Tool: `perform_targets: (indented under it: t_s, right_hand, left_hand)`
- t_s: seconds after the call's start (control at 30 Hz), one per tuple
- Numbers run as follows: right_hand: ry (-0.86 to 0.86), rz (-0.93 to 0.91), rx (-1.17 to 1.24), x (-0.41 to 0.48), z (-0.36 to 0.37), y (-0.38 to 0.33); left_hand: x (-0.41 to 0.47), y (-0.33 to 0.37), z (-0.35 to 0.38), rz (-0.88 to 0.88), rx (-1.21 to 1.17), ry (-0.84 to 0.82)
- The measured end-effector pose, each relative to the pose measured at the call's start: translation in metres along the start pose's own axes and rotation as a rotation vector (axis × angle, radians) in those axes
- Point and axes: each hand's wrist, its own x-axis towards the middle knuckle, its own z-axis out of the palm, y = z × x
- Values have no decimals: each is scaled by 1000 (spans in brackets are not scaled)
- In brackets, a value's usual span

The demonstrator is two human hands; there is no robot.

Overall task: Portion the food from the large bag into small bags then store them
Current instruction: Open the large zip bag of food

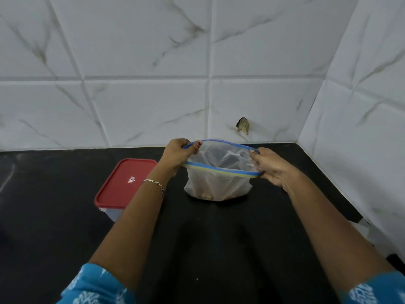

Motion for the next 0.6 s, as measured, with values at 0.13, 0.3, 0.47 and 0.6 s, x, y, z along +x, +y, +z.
perform_targets:
  t_s: [0.13, 0.3, 0.47, 0.6]
  right_hand:
    - [-68, 67, -83, -10, -5, -1]
    - [-190, 53, 140, -11, -5, 15]
    - [-298, -7, 254, -15, -5, 30]
    - [-241, -47, 254, -15, -3, 30]
  left_hand:
    - [-4, 3, 2, -97, -106, -28]
    - [-10, -12, 7, -376, -506, -96]
    - [-20, -22, 6, -437, -488, -147]
    - [-12, -21, -1, -336, -228, -149]
